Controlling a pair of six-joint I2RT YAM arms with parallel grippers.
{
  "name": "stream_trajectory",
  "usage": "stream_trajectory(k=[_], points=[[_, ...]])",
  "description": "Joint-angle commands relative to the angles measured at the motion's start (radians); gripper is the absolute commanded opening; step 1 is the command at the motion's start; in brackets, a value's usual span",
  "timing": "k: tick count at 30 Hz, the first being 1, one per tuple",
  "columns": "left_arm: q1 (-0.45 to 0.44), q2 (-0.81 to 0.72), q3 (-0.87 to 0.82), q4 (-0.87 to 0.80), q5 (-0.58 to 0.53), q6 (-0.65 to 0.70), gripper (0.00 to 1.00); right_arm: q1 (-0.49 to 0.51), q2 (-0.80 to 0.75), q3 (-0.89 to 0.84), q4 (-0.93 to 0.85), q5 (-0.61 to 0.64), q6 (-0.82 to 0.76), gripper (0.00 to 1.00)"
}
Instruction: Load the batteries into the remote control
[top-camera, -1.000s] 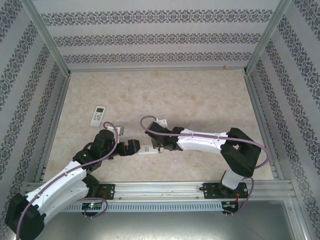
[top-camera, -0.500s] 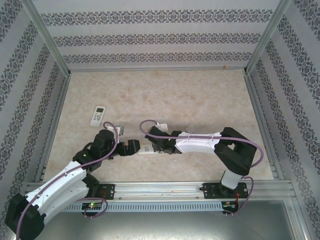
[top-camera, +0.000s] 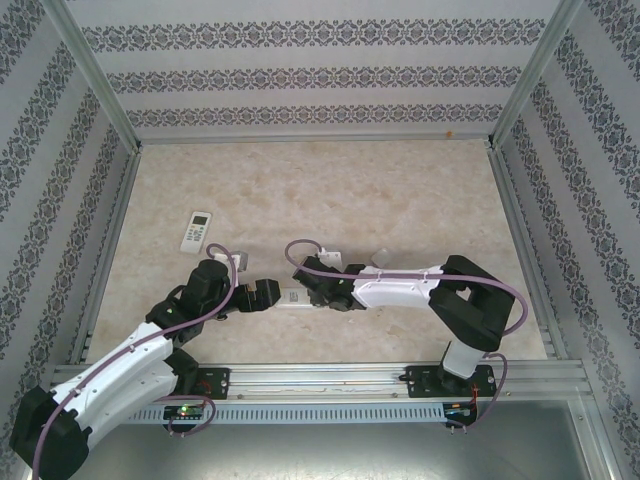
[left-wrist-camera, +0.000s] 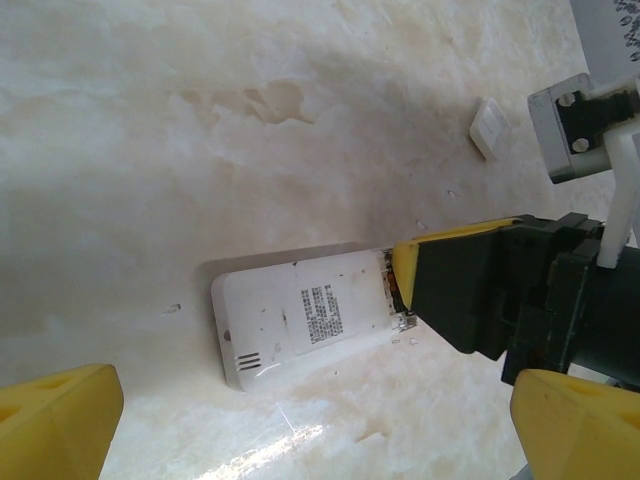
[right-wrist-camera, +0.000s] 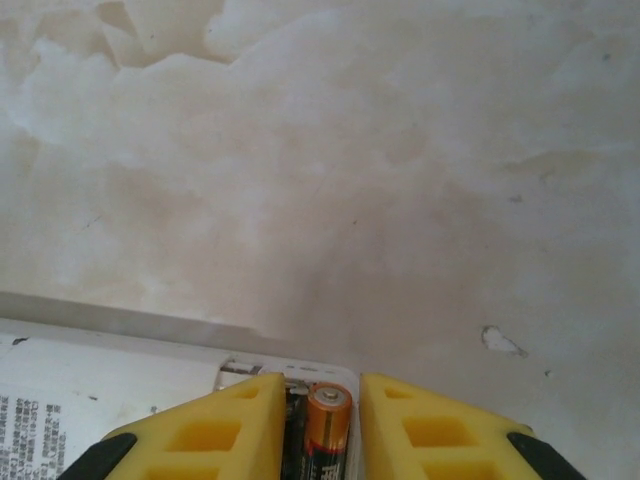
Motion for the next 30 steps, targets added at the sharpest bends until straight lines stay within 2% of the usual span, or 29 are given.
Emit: stream_trajectory(k=[1, 7, 9, 12, 17, 30], points=[[0.000, 0.012, -0.004, 0.018, -0.008, -0.008, 1.00, -0.005, -0.051, 0.022, -0.055, -0.018, 0.035, 0.29], [0.003, 0.136, 0.057, 0.011, -0.041, 0.023, 0.97, -0.032, -0.095, 0.004, -0.056, -0.037, 0.051, 0.31], [0.004, 0.210, 0.084, 0.023, -0.027, 0.025, 0.91, -0.039, -0.095, -0.006, -0.046, -0.040, 0.055, 0.28], [0.002, 0.321, 0.122, 0.040, 0.016, 0.030, 0.77, -0.045, -0.083, -0.009, -0.040, -0.050, 0.060, 0.27], [0.005, 0.454, 0.160, 0.081, 0.057, 0.032, 0.68, -0.045, -0.051, -0.009, -0.025, -0.080, 0.068, 0.24], [0.004, 0.502, 0.114, 0.146, 0.079, 0.024, 0.68, -0.044, -0.028, -0.042, -0.008, -0.106, 0.095, 0.18]])
